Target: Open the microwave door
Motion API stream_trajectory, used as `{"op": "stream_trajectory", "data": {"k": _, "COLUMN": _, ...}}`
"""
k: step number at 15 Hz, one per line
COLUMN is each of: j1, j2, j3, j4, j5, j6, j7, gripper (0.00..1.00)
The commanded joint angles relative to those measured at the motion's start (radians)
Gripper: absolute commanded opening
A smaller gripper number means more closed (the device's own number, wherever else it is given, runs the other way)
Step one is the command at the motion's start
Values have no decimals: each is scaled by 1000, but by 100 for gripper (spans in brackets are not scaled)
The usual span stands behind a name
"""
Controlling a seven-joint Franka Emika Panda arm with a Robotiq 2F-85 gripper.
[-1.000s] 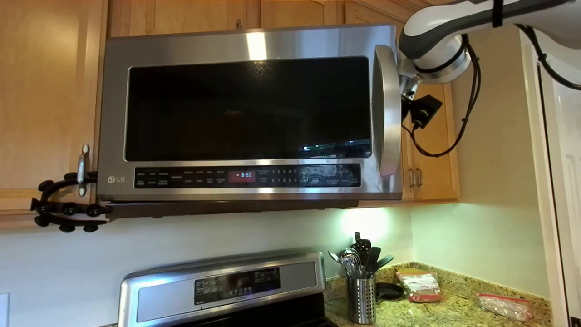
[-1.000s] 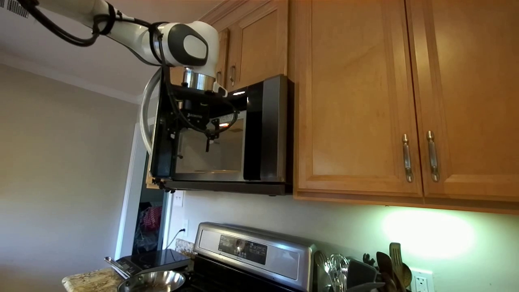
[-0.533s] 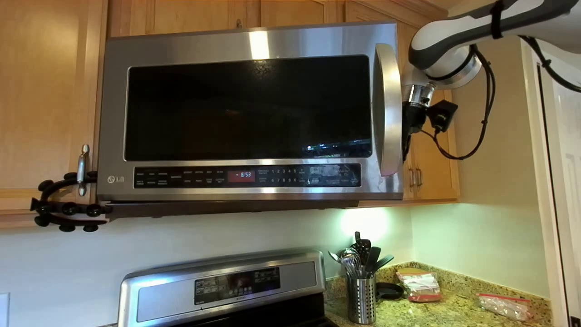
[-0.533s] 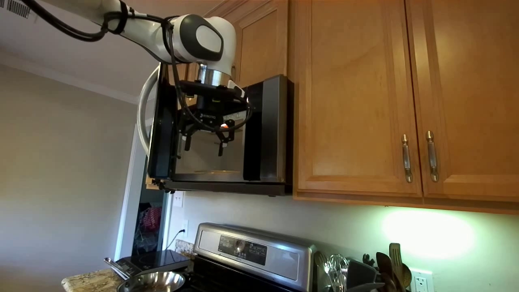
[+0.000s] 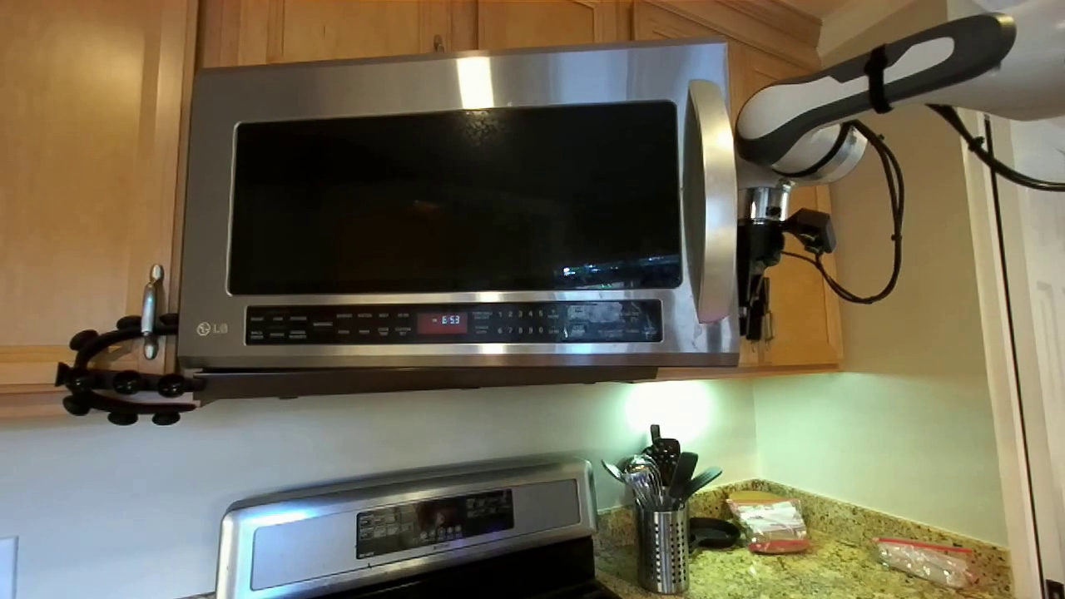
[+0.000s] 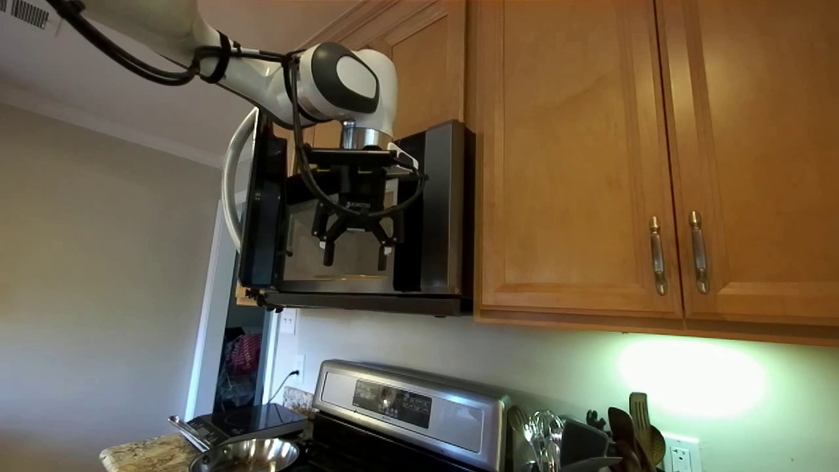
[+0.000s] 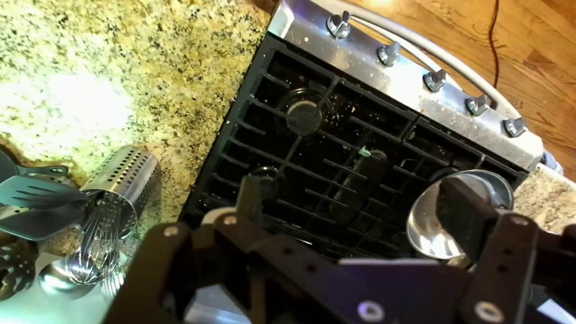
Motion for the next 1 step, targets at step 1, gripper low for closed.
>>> {"op": "stream_trajectory", "data": {"k": 1, "j1": 1, "j2": 2, "j3": -1, "j4": 3, "j5": 0, "j6": -2, "j7": 0, "gripper": 100}}
